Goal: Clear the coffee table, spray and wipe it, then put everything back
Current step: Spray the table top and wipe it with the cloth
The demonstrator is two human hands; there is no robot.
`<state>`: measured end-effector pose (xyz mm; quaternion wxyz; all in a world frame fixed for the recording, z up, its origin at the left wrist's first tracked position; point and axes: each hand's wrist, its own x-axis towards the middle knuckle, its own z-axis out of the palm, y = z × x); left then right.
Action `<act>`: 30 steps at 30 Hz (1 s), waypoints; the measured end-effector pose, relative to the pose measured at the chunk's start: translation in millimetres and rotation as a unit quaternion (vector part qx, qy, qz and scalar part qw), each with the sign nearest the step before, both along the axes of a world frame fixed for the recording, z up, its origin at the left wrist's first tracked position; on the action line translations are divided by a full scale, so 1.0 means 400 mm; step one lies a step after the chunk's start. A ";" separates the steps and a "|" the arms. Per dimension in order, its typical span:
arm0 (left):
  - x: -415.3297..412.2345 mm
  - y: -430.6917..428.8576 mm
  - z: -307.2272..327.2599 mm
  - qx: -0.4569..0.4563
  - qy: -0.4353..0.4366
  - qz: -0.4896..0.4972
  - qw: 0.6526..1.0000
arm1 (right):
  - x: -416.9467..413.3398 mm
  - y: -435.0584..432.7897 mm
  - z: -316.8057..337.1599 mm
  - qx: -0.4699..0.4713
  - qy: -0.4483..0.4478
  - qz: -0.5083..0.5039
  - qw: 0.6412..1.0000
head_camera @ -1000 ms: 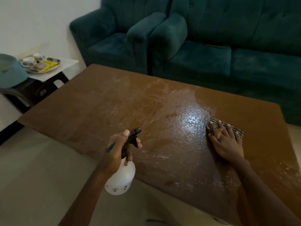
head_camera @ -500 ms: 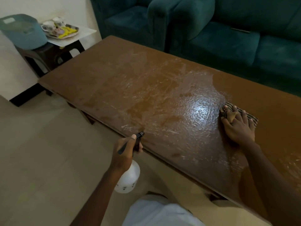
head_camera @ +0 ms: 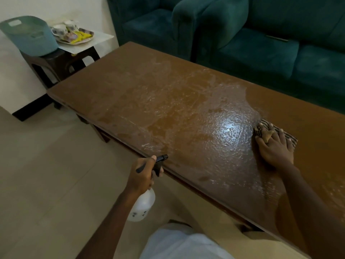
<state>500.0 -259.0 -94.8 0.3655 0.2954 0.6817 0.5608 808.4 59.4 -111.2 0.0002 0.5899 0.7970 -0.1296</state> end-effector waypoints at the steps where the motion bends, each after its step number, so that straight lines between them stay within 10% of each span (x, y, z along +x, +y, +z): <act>1: -0.003 0.003 0.009 0.000 0.004 -0.013 1.000 | 0.000 -0.001 0.000 0.001 0.000 0.001 1.000; 30: 0.045 0.576 0.286 -0.137 0.156 -0.208 0.956 | 0.050 -0.001 0.034 0.001 0.045 -0.052 0.998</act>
